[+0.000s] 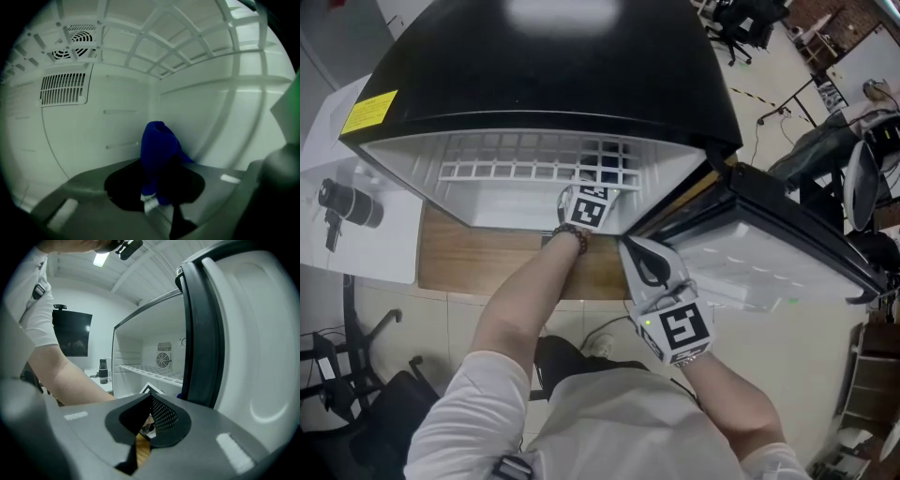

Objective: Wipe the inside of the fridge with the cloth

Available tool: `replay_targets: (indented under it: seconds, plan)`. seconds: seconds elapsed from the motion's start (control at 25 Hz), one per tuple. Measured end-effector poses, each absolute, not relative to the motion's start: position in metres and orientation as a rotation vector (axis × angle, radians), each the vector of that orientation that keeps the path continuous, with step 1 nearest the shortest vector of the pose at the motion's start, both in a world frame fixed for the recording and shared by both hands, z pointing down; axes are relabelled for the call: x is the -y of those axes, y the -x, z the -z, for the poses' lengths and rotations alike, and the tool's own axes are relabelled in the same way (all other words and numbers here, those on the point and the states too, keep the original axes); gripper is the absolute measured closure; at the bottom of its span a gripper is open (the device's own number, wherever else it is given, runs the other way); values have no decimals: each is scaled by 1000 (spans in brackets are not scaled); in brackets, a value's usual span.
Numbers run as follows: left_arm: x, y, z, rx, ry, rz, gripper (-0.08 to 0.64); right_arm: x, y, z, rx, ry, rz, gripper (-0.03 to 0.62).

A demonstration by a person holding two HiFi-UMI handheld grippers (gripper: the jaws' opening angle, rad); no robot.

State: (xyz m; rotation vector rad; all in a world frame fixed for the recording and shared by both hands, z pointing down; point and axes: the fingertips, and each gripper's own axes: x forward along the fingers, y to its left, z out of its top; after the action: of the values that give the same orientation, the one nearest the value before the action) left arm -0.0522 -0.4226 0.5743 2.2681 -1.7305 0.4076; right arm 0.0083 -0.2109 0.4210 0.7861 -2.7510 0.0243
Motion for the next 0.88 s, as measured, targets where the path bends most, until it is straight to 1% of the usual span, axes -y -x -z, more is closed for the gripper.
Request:
replay_targets:
  seconds: [0.44,0.88]
  plan:
    - [434,63,-574,1821,-2177,-380,462,209,-12,-418,2753,-810,-25,591]
    - [391,68,-564,1848,-2187,-336,462,195,-10,-411,2779,-805,-41,591]
